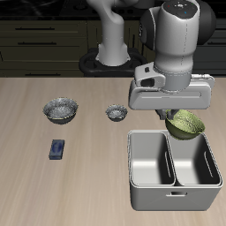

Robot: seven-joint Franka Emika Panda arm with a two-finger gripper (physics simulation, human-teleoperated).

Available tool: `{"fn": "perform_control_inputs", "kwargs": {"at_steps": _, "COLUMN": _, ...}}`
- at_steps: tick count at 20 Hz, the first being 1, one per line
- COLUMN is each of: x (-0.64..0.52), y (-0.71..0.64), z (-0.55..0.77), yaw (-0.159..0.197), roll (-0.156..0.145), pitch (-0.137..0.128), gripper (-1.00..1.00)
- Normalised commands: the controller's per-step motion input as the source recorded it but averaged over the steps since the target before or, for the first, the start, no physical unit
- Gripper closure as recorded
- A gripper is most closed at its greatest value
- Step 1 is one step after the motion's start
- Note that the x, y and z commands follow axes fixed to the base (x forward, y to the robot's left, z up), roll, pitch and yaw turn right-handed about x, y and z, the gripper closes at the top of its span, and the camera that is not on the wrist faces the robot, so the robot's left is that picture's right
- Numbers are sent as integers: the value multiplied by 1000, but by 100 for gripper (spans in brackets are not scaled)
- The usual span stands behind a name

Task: Place the green bowl in the left side of the drainer

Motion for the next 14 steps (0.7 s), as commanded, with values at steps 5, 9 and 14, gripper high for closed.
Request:
{"fn": "perform_control_inputs", "kwargs": {"at_steps": 5, "x": 40, "y": 15, "z": -213, "yaw": 2, "roll": -1, "pitch": 29, "gripper": 100}}
{"fn": "perform_control_inputs", "kwargs": {"at_steps": 9, "x": 26, "y": 3, "z": -98, "yaw": 25, "roll": -9, "pitch": 18, "gripper": 100}}
{"fn": "perform_control_inputs", "kwargs": {"at_steps": 14, "x": -73, "y": 80, "z": -90, "yaw": 49, "roll": 12, "pitch": 21, "gripper": -100}}
